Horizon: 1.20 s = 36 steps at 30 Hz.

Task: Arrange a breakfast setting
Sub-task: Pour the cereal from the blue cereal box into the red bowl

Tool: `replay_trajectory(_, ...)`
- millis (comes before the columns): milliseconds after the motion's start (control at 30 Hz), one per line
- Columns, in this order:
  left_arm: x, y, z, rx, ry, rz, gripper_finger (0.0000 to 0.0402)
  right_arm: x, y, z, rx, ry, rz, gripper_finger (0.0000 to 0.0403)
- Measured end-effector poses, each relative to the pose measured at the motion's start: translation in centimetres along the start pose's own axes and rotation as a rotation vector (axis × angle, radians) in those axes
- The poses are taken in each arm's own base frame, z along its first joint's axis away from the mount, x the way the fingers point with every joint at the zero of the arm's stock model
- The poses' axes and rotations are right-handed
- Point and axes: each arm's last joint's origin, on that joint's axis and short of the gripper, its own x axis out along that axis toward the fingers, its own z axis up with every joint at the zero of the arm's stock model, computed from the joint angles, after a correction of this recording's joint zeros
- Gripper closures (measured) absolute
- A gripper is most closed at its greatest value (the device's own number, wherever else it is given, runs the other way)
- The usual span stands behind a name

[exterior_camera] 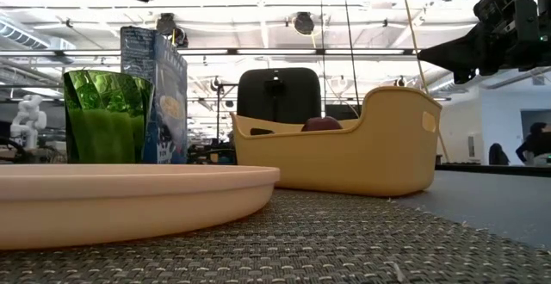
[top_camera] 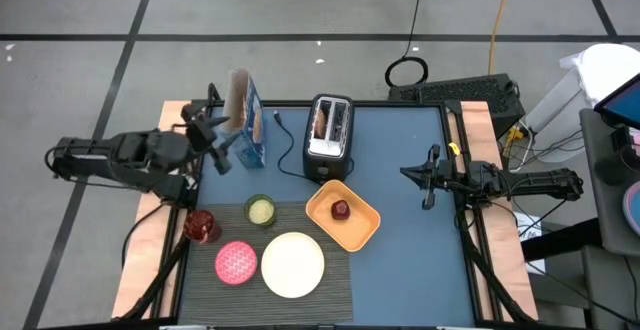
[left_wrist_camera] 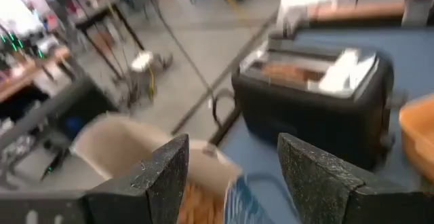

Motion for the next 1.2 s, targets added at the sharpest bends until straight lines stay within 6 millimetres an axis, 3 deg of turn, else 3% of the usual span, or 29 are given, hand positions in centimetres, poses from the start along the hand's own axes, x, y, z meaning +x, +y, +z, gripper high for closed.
replay_trajectory(233,1.8,0.2,-0.7,0.023,0.156,0.051,0.0169,0.0,0.0,0.0,0.0,0.0,0.0,0.0401)
replay_trajectory(800,4.8,0.3,-2.6,0.044,0.45,-0.1,0.0172,0.0,0.0,0.0,0.0,0.0,0.0,0.0401)
replay_trajectory(933,4.9,0.2,-2.6,0.045,0.461,-0.106,0.0202,0.0,0.0,0.0,-0.001,0.001,0.0,0.0401)
replay_trajectory(1200,4.9,0.3,-2.6,0.065,0.456,-0.114,0.0312,0.0,0.0,0.0,-0.001,0.001,0.0,0.0401)
